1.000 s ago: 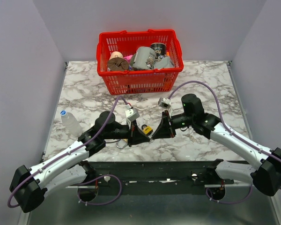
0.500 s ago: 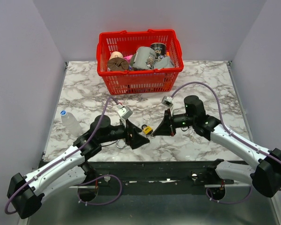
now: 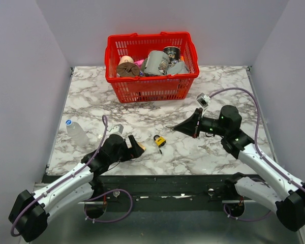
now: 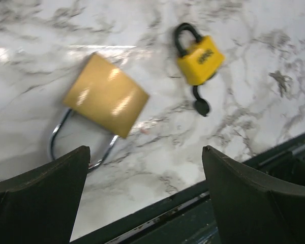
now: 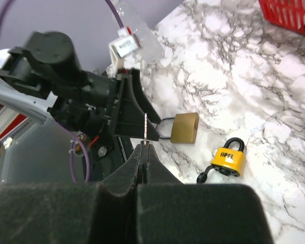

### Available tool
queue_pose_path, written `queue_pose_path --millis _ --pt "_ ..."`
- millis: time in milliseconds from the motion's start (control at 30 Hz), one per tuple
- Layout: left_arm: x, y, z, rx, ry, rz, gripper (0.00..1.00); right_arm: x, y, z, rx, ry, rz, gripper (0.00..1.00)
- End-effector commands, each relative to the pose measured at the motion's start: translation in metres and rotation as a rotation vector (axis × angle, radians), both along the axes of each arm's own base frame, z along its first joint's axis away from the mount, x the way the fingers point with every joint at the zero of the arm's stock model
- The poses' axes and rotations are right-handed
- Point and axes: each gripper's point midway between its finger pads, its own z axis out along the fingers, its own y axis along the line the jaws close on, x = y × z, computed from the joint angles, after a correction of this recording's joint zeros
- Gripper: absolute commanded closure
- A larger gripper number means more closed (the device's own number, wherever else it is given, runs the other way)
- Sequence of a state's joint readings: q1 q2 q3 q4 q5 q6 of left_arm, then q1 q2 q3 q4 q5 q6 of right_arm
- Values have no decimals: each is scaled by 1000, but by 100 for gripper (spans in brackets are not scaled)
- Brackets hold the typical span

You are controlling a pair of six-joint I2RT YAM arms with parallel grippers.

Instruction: Unlock with the key

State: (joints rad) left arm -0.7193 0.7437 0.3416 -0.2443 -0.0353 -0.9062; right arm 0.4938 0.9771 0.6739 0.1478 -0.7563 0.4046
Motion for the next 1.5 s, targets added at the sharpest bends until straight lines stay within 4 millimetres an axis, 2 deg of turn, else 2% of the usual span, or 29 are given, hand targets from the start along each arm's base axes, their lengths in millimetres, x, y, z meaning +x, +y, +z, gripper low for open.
queue_pose_path --millis 0,100,267,467,533,733,900,1033,1400,1467 --pt "0 28 -35 -19 115 205 1 3 -9 11 47 -47 -82 99" --pt "2 26 -38 -45 120 206 1 0 -10 8 50 -37 -82 99" --pt "9 22 -31 -46 80 180 1 -3 -10 3 52 -18 -75 99" --pt "15 37 -43 78 93 221 1 -3 -9 3 60 -11 -68 99" --pt "20 36 -42 100 82 212 1 -3 -9 2 59 -10 -67 99" --pt "41 20 -34 88 18 159 1 1 -9 -6 36 -5 -76 99" --pt "58 10 -29 120 -17 120 1 7 -11 -26 -5 31 -112 99" --pt "72 1 -27 132 -39 90 1 8 -13 -31 -16 41 -125 99" --pt "105 -20 -32 138 -55 41 1 10 -17 -38 -36 50 -153 99" --pt "109 -21 -38 146 -45 40 1 11 -18 -39 -41 50 -163 99"
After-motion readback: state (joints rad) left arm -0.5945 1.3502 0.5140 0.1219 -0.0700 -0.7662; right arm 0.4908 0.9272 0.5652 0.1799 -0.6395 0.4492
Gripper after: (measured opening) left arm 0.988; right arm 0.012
